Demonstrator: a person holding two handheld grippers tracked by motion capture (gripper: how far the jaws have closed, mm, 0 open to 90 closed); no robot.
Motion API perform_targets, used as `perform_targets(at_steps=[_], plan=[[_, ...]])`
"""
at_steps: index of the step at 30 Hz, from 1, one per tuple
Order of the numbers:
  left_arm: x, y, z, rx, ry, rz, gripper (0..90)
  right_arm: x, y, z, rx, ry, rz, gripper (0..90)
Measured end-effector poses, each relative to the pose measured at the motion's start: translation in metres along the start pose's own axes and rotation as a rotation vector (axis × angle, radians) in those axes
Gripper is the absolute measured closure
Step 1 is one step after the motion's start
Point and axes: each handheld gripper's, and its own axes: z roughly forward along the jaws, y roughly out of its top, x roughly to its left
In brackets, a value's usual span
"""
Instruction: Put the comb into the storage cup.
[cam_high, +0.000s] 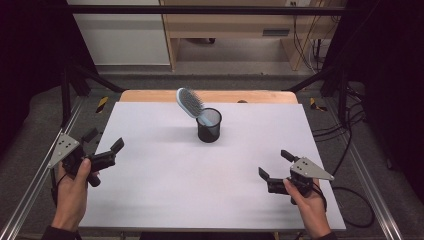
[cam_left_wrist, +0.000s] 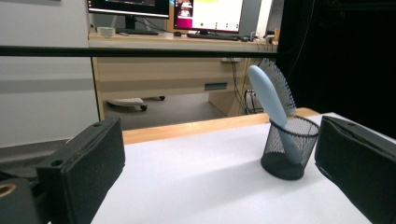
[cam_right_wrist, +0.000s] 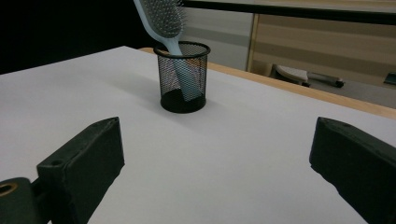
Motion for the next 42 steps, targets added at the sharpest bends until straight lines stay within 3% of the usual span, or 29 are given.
perform_targets(at_steps=[4, 14, 19, 28, 42], plan=[[-0.003, -0.008, -0.004, 0.01, -0.009, 0.014, 1.7, -0.006, -0.003, -0.006, -0.003, -0.014, 0.012, 3.3], [-0.009, -0.028, -0.012, 0.02, -0.019, -0.012, 1.7, -0.012, -0.014, -0.014, -0.02, -0.057, 0.016, 3.8], [-0.01, -0.035, -0.014, 0.02, -0.017, -0.035, 1.8, -0.013, -0.016, -0.014, -0.02, -0.058, 0.01, 3.9], [-0.014, -0.046, -0.014, 0.038, -0.02, -0.03, 1.9, -0.012, -0.021, -0.01, -0.007, -0.038, 0.01, 3.8], [-0.029, -0.059, -0.012, 0.081, -0.061, 0.046, 1.9, -0.011, -0.025, -0.007, 0.008, -0.019, 0.016, 3.8]])
